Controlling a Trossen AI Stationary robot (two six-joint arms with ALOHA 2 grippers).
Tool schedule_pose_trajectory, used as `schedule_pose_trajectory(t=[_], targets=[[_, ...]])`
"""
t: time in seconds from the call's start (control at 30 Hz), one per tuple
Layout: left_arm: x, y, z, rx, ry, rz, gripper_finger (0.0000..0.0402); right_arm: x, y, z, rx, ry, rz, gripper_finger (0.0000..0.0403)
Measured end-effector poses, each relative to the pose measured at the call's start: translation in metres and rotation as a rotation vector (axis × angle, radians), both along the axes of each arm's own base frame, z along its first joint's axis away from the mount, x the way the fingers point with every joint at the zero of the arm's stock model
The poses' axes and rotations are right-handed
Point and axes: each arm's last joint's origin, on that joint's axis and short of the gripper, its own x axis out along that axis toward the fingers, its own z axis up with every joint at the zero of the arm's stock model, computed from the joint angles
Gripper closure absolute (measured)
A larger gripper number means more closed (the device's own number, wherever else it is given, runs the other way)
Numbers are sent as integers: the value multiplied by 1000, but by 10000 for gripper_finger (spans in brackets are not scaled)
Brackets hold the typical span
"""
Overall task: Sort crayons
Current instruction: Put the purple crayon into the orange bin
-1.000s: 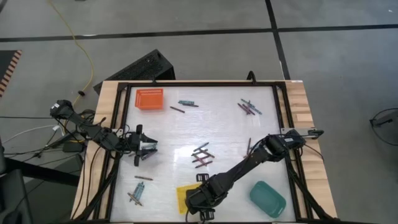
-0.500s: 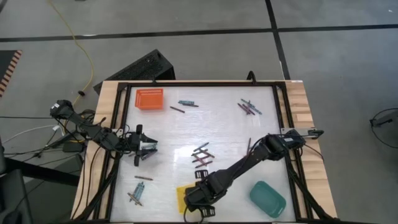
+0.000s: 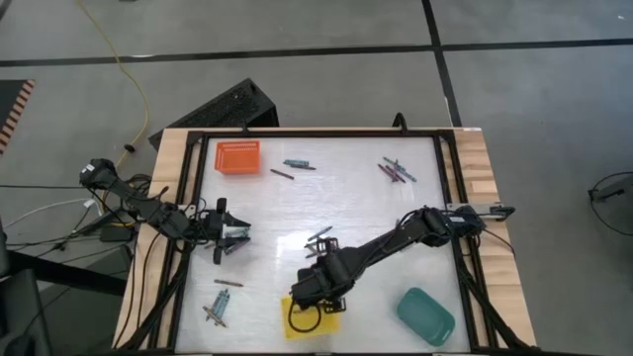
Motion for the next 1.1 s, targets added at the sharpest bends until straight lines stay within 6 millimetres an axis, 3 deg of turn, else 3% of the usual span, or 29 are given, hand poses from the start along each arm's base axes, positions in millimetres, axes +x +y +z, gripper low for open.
schedule_pose_trajectory(t=[0.3, 0.57, 0.73, 0.83, 0.97, 1.1], targets=[[0, 0, 0, 0, 0, 0, 227, -1, -23, 13, -81, -24, -32, 260], [0, 0, 0, 0, 0, 0, 227, 24, -67, 14, -73, -102, -113, 266], [0, 0, 0, 0, 0, 0, 227, 29, -102, 13, -100, -96, -286, 266], [0, 0, 0, 0, 0, 0, 227, 33, -112, 13, -85, -115, -303, 266], [0, 0, 0, 0, 0, 0, 227, 53, -119, -3, 1, -197, -251, 266], [0, 0, 0, 0, 0, 0, 227, 57, -126, -24, -1, -141, -189, 266]])
